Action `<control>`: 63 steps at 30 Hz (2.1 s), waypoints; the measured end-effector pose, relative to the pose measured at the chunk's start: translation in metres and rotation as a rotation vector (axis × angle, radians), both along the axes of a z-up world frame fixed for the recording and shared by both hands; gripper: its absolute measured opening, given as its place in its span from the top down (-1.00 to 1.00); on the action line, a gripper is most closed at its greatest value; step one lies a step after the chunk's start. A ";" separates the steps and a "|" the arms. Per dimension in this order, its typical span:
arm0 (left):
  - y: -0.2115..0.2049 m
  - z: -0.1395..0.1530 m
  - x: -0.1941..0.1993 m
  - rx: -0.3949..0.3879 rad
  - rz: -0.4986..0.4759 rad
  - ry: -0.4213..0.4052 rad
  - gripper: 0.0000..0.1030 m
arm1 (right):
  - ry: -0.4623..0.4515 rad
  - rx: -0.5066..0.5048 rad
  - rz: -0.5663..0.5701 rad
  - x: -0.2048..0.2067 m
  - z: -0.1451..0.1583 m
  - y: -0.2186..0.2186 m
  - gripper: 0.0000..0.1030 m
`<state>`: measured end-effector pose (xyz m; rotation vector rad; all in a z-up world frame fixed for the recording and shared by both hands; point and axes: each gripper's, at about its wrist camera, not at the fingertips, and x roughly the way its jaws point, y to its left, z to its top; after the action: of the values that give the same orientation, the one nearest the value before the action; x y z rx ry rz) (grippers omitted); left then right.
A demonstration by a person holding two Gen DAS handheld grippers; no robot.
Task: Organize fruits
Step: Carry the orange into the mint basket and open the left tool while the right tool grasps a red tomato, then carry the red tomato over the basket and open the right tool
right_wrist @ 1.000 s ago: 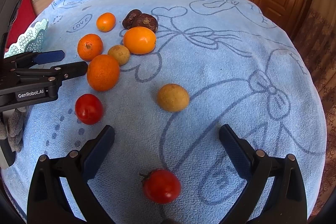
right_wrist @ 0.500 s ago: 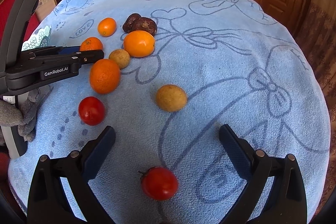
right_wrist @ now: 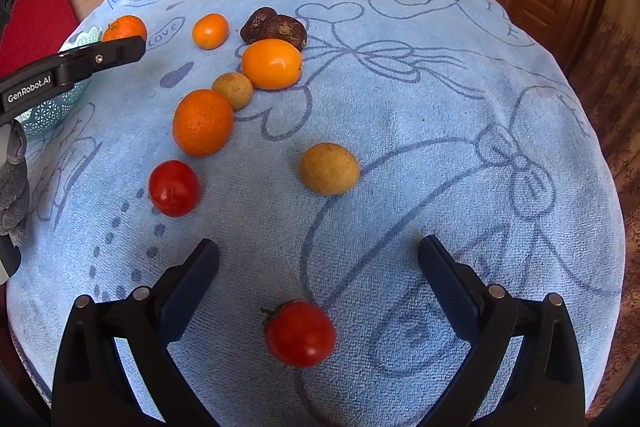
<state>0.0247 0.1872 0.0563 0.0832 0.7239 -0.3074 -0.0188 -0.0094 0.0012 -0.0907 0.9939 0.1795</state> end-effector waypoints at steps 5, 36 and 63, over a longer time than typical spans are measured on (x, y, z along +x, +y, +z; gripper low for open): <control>0.028 0.020 -0.013 -0.024 0.034 -0.054 0.24 | 0.016 -0.021 -0.007 -0.008 0.001 0.000 -0.91; 0.199 0.045 -0.020 -0.075 0.437 -0.108 -0.58 | -0.133 0.026 -0.098 -0.055 0.037 0.016 0.46; 0.247 0.114 -0.061 -0.169 0.541 -0.294 -0.90 | -0.146 0.302 0.342 0.036 0.101 0.258 0.44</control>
<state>-0.0359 0.4347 0.1699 -0.2232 0.4035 0.1616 0.0176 0.2485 0.1023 0.0034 0.7908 0.6252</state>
